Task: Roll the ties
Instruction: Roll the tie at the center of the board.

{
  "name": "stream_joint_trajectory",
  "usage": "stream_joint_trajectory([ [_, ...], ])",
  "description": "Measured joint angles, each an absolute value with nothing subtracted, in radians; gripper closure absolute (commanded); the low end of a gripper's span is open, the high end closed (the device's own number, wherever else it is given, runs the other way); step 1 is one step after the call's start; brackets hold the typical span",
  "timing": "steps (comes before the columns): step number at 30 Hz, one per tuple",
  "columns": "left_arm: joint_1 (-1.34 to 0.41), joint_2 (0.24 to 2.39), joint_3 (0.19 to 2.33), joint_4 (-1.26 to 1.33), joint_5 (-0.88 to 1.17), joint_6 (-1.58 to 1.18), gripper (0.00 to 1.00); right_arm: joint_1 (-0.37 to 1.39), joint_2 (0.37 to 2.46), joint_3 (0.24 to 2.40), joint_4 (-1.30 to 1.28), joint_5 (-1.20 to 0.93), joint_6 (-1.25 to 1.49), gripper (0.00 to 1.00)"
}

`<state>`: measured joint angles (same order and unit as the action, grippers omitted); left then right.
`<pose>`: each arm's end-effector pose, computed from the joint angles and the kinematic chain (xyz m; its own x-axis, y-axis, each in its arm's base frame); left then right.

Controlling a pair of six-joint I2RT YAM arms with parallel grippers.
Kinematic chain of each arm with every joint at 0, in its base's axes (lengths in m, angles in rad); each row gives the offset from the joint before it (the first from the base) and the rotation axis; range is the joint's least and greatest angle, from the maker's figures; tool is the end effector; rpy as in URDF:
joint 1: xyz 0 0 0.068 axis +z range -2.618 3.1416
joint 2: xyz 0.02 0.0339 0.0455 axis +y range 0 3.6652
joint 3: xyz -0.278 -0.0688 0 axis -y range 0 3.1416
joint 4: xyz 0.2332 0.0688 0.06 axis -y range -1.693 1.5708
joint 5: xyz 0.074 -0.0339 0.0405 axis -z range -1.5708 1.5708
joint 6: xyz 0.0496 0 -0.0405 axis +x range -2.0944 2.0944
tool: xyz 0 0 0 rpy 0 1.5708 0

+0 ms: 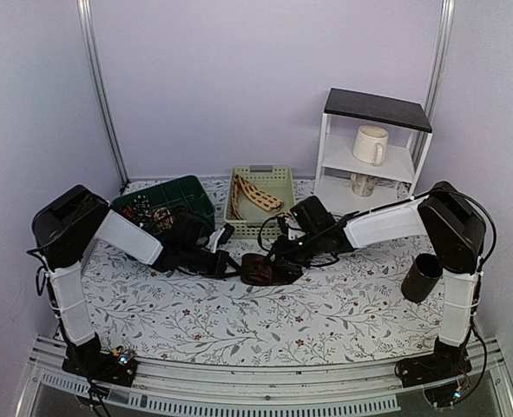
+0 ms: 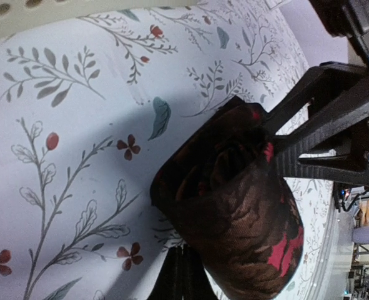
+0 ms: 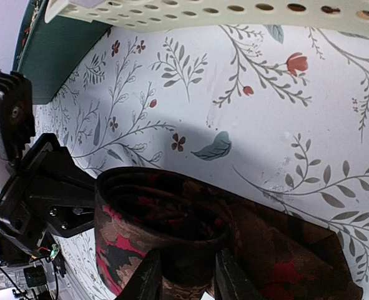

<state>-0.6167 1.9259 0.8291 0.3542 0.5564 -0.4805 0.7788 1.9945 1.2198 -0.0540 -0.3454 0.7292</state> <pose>0.2802 -0.2307 0.1155 -0.8629 0.1306 -0.4882 0.4620 0.5955 -0.6572 0.2903 0.3101 0.1577 -0.9401 -0.0469 -0.3377 -0.2648 0.7245 0.6364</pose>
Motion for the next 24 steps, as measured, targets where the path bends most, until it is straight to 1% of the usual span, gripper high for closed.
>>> stream_joint_trajectory([
  [3, -0.615, 1.932, 0.849, 0.357, 0.579, -0.488, 1.0, 0.778, 1.995, 1.215, -0.052, -0.339, 0.724, 0.7],
  [8, -0.614, 1.936, 0.889, 0.362, 0.623, -0.502, 1.0, 0.773, 1.995, 1.2, -0.047, -0.315, 0.718, 0.74],
  [15, -0.626, 1.937, 0.946, 0.361, 0.656, -0.505, 1.0, 0.768, 1.994, 1.165, -0.024, -0.283, 0.713, 0.83],
  [21, -0.652, 1.974, 0.99, 0.36, 0.666, -0.505, 1.0, 0.767, 1.975, 1.104, 0.02, -0.279, 0.707, 0.86],
  [24, -0.66, 1.99, 1.009, 0.349, 0.665, -0.502, 1.0, 0.766, 1.956, 1.079, 0.025, -0.279, 0.705, 0.9],
])
